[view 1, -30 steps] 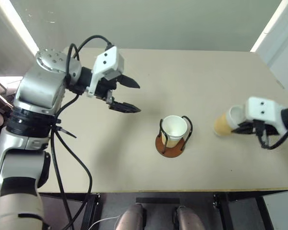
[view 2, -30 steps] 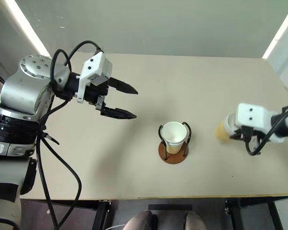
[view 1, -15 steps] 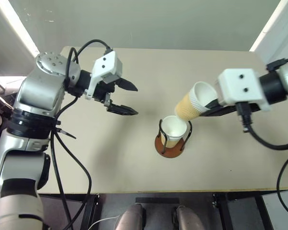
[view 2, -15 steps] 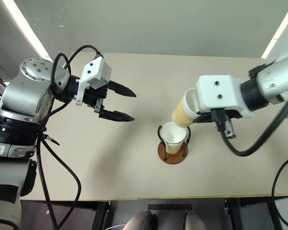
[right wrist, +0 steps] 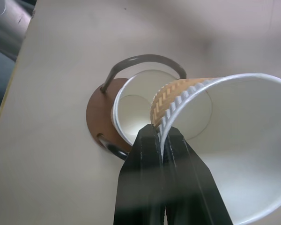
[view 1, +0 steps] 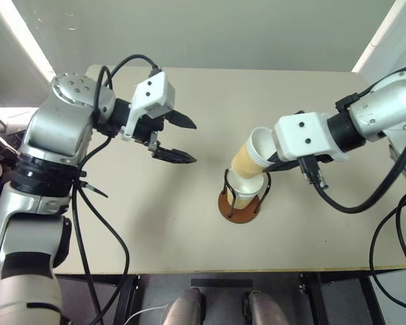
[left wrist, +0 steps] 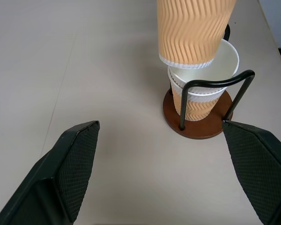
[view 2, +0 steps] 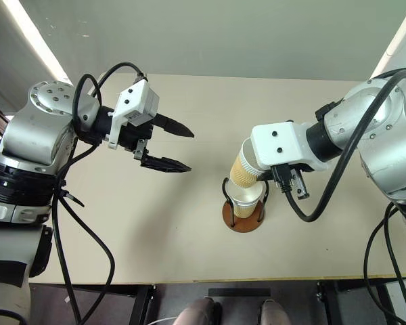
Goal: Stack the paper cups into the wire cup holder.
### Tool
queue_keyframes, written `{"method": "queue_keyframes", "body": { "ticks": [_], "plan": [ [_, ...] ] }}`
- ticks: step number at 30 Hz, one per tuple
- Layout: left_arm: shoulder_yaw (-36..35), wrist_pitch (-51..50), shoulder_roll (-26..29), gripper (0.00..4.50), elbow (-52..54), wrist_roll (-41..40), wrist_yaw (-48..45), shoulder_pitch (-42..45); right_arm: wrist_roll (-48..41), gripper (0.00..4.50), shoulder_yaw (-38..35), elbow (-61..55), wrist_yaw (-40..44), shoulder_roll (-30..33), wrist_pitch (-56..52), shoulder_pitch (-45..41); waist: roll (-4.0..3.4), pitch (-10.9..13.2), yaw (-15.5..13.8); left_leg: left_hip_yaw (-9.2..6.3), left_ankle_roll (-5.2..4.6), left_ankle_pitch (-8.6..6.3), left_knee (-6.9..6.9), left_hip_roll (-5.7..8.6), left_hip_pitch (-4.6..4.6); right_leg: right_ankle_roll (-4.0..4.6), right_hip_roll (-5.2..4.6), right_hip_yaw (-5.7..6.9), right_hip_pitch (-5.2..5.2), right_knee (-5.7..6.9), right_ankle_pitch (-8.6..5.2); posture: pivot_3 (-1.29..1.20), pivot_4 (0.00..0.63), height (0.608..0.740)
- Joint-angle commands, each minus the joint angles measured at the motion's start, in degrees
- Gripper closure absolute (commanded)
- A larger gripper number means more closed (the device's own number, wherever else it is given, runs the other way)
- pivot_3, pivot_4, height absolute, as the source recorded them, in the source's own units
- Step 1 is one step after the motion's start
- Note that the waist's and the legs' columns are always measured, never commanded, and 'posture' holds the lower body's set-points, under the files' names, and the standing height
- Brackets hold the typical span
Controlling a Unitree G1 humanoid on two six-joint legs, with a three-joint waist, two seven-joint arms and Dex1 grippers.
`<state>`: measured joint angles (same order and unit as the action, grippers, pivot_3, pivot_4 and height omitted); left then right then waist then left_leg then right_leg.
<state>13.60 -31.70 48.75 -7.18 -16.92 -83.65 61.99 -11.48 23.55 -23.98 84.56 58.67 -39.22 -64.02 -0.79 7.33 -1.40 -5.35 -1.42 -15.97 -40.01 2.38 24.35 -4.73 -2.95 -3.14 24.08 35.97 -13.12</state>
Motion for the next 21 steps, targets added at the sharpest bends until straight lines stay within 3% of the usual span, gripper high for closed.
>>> {"method": "queue_keyframes", "body": {
  "ticks": [1,17,21],
  "plan": [
    [-2.2,0.15,0.1,0.0,1.43,-0.54,0.08,0.89,0.48,4.47,-1.03,-2.2,1.05,0.98,0.14,-0.1,0.0,0.0,0.0,0.0,0.0,0.0,0.0,0.0,0.0,0.0,0.0,0.0,0.0,0.0,0.0,0.0,0.15,0.74],
    [-1.9,1.04,-0.61,0.0,0.98,-0.02,-0.03,1.27,6.65,4.47,1.46,-3.58,1.41,1.46,3.57,4.05,0.0,0.0,0.0,0.0,0.0,0.0,0.01,-0.01,-0.01,0.0,0.0,-0.01,-0.01,0.0,0.0,0.0,0.15,0.74],
    [-1.84,1.4,-0.2,0.0,0.97,0.38,-0.04,1.08,7.34,3.24,2.03,-1.94,2.1,-0.6,3.64,1.76,0.0,0.0,0.04,0.0,0.0,0.0,0.01,-0.01,0.0,0.0,-0.01,-0.02,0.0,0.0,0.0,0.0,0.15,0.74]
  ]
}}
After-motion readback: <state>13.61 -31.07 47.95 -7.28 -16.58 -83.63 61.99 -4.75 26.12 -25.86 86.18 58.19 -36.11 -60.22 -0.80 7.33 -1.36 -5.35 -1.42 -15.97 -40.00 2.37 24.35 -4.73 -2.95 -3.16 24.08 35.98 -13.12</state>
